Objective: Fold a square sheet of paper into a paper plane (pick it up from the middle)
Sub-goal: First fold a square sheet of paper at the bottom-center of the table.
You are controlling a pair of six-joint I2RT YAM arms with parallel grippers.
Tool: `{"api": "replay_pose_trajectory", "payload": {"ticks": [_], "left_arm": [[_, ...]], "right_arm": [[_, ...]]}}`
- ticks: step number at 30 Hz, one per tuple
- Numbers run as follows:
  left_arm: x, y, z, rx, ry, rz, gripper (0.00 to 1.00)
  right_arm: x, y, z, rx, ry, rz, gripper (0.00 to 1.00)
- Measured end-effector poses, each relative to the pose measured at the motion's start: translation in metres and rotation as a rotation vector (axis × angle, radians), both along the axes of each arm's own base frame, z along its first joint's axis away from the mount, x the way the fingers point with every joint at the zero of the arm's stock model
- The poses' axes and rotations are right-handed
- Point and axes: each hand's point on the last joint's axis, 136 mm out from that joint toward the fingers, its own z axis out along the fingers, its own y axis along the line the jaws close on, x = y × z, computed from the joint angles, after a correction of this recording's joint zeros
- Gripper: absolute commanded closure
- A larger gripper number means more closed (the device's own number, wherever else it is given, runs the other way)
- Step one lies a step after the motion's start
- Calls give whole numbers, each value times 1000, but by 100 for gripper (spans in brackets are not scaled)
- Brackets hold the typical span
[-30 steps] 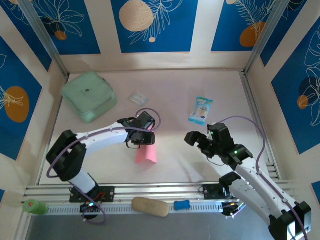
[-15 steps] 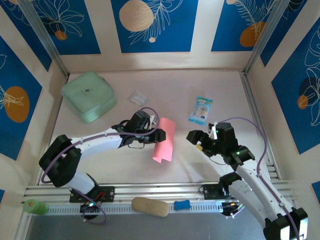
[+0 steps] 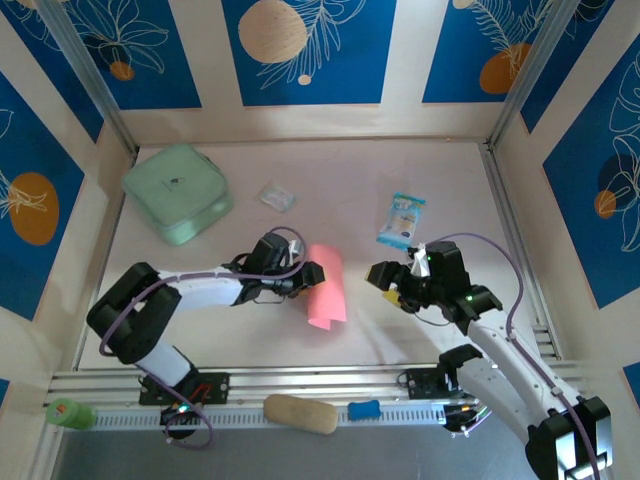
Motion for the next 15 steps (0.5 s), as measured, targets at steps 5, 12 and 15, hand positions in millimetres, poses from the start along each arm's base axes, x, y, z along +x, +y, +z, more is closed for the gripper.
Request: {"api": "replay_pose_trajectory", "payload": {"ticks": [5, 12, 15], "left_arm": [[-1, 1, -11, -2, 34, 23, 47], [-5, 11, -24, 88, 63, 14, 35], [-5, 16, -27, 143, 62, 4, 30]], "right_arm": [[0, 2, 0, 7, 1, 7, 16], [0, 8, -4, 13, 21, 33, 17], [-1, 9, -6, 10, 31, 39, 17]]}}
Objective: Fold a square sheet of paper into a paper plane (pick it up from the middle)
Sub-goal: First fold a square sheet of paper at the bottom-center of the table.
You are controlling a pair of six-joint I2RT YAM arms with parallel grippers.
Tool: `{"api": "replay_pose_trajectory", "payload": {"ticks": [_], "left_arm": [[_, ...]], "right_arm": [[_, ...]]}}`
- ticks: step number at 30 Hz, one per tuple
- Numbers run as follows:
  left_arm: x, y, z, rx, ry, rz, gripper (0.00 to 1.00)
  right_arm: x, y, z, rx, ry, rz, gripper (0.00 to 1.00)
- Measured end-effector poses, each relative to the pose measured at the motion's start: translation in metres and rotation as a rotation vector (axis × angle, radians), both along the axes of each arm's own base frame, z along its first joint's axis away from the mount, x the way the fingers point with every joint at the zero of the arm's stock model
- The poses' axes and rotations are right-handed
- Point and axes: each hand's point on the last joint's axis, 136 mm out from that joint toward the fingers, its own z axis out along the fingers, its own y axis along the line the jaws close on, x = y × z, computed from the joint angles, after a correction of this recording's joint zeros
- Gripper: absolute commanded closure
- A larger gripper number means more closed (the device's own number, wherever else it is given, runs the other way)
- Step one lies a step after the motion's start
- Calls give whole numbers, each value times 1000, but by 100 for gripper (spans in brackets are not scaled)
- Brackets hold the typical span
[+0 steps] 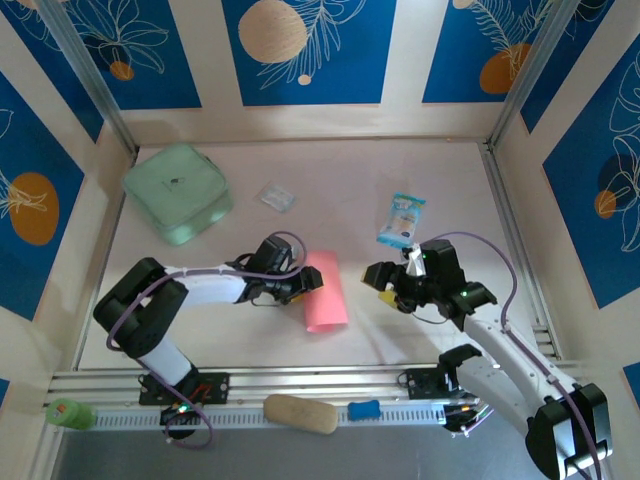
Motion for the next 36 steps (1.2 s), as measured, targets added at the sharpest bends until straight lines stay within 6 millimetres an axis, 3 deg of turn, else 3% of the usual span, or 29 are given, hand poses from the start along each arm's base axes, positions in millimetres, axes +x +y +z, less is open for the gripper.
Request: {"api": "replay_pose_trajectory", "payload": {"ticks": [7, 18, 36], "left_arm": [[3, 14, 1, 130, -32, -36, 26], [-4, 31, -5, 248, -32, -79, 38], [-2, 33, -12, 317, 9, -126, 34]], "right_arm": [[0, 1, -5, -7, 20, 4, 16], [-2, 8, -14, -22, 53, 34, 21], [-2, 12, -18, -32, 59, 47, 21]]}}
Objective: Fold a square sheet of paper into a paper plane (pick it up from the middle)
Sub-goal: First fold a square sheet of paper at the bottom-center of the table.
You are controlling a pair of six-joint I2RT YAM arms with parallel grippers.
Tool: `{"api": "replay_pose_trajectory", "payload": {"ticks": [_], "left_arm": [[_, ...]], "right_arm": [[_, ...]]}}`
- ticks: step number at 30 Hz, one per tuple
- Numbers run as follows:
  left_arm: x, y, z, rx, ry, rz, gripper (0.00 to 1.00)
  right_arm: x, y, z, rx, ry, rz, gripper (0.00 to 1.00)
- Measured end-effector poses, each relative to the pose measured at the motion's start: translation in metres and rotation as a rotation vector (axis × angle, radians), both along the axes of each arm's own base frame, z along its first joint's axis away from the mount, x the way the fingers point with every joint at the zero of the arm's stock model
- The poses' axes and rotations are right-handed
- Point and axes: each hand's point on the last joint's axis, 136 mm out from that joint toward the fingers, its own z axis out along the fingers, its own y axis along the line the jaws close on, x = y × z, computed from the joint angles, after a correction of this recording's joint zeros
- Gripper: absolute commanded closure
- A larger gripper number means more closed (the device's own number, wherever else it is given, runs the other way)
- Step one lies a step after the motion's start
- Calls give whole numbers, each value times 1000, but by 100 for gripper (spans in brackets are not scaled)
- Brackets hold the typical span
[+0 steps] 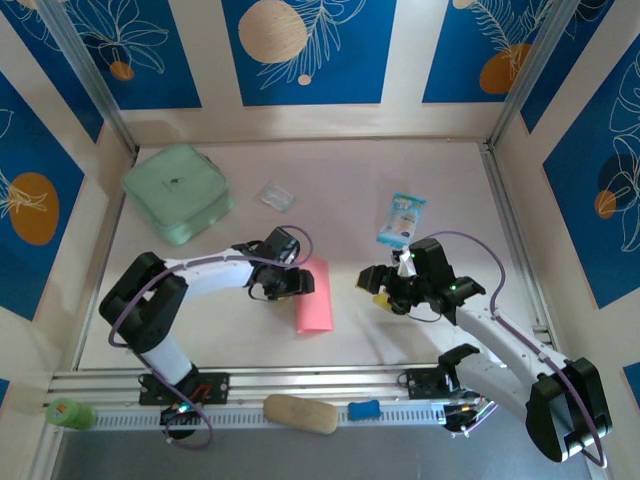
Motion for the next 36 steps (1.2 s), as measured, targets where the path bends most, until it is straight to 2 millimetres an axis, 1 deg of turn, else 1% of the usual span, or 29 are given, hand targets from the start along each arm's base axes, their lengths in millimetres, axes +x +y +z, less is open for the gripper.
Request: {"api": "replay_pose_trajectory", "payload": {"ticks": [8, 28, 36], "left_arm": [[0, 0, -3, 44, 30, -35, 32], [0, 1, -8, 134, 75, -70, 33], [0, 1, -9, 143, 73, -82, 30]], "right_arm": [[1, -1, -1, -7, -3, -6, 21], [2, -2, -2, -14, -5, -13, 20], [2, -2, -2, -14, -4, -13, 20]]}}
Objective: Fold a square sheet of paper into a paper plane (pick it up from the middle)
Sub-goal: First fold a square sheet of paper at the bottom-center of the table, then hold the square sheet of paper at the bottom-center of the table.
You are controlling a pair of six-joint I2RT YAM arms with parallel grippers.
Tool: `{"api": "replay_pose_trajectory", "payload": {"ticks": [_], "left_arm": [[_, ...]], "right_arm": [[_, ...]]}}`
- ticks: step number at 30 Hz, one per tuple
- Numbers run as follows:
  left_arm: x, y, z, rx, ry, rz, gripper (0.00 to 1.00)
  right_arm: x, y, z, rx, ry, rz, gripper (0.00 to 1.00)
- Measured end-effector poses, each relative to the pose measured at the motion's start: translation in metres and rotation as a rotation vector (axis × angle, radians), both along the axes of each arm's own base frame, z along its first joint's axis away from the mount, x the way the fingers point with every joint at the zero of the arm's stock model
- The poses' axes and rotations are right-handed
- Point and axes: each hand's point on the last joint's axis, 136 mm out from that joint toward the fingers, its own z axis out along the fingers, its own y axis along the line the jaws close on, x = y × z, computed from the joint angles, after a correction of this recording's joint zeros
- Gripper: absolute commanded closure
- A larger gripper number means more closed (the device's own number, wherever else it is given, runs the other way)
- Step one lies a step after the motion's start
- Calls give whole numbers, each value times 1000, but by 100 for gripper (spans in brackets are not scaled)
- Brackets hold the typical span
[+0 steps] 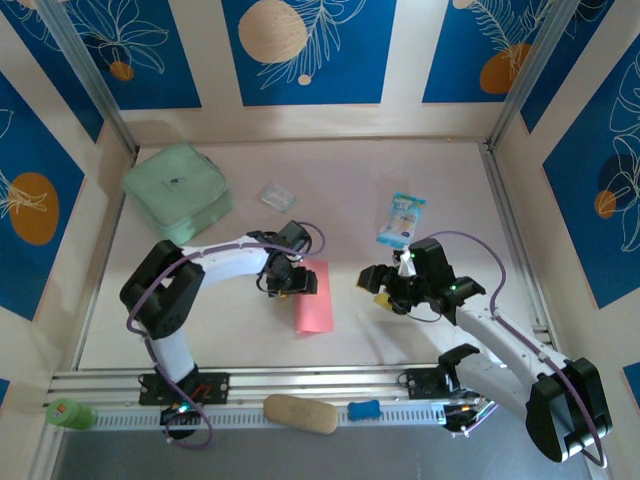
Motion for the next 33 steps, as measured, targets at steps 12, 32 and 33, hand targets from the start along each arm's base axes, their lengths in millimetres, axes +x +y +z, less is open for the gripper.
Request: {"api": "replay_pose_trajectory", "payload": {"ticks": [12, 32, 33], "left_arm": [[0, 0, -1, 13, 10, 0, 29], [0, -1, -1, 16, 11, -2, 28], [0, -1, -2, 18, 10, -2, 27]], "right_arm": [[0, 0, 0, -1, 2, 0, 20], [0, 2, 0, 4, 9, -4, 32], [0, 3, -1, 5, 13, -3, 34]]}}
